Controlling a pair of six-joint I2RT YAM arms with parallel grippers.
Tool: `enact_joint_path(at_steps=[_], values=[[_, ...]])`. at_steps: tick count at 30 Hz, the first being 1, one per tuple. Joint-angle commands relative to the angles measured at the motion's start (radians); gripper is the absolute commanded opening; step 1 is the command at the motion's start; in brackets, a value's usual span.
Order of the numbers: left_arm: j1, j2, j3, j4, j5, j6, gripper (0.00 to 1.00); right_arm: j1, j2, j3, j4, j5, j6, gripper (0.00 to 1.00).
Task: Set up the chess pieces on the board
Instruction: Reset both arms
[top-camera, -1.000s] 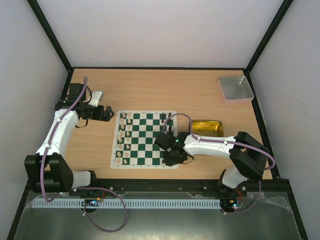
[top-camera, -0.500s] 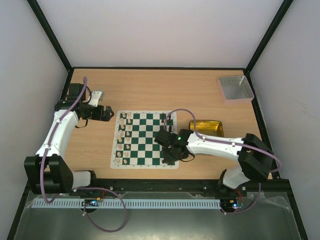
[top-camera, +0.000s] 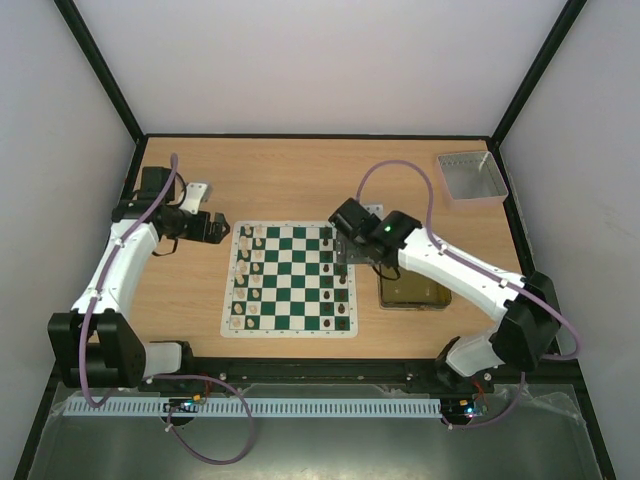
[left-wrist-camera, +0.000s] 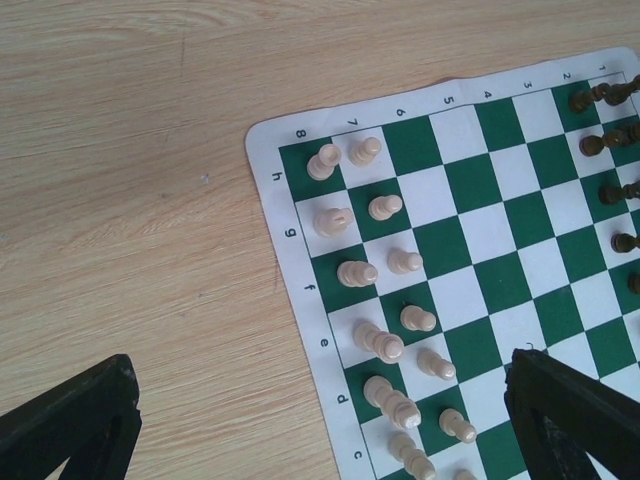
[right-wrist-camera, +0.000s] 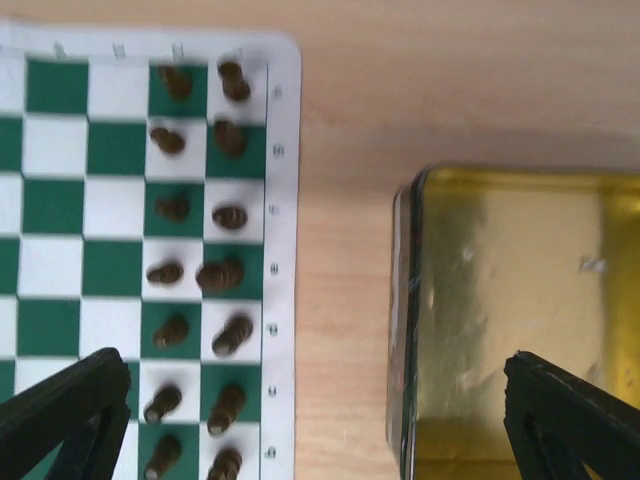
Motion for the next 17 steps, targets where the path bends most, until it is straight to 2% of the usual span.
enact_joint_path(at_steps=[1, 5, 10, 17], values=[[-0.033, -0.022, 0.009, -0.033, -0.030, 0.022, 0.99, -0.017, 0.012, 0.124, -0.019, 0.109, -0.077, 0.97], [-0.080, -0.023, 0.034, -0.076, -0.020, 0.057, 0.99, -0.018, 0.019, 0.174, -0.034, 0.010, -0.147, 0.98], [-0.209, -0.036, 0.044, -0.163, 0.002, 0.161, 0.99, -0.017, -0.029, 0.119, -0.024, -0.268, -0.184, 0.97], [-0.253, -0.035, 0.042, -0.187, 0.017, 0.199, 0.99, -0.018, -0.086, 0.090, -0.042, -0.281, -0.193, 0.97]])
